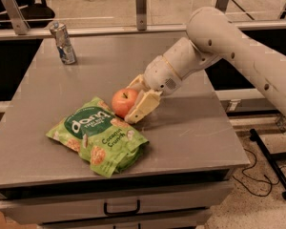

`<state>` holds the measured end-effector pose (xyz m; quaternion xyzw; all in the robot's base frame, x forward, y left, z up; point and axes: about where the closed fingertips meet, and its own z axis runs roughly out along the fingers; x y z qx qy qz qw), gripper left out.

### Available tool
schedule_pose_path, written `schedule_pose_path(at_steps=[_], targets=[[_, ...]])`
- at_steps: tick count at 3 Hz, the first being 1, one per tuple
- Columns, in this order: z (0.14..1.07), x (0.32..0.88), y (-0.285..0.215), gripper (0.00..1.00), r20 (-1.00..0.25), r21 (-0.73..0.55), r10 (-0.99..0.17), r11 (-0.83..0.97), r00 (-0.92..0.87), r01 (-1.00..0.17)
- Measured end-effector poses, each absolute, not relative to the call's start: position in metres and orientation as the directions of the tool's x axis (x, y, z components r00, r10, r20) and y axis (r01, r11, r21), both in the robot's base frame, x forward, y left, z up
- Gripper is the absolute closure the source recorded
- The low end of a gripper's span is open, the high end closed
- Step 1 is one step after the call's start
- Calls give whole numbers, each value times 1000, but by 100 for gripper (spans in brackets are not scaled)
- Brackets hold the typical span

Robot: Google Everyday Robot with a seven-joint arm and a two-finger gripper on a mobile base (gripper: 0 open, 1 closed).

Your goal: Move apple near green rice chip bag

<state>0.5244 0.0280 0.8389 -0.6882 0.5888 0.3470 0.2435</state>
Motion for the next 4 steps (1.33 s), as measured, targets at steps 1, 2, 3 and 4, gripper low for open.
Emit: schedule_pose_path(at_steps=[1, 2, 3, 4], targets=[[853, 534, 14, 0, -746, 39, -661, -168, 83, -985], [889, 555, -11, 0, -715, -50, -689, -123, 121, -991], [941, 580, -40, 0, -695, -171, -702, -48, 155, -984], [994, 595, -70, 0, -708, -298, -687, 78, 165, -951]])
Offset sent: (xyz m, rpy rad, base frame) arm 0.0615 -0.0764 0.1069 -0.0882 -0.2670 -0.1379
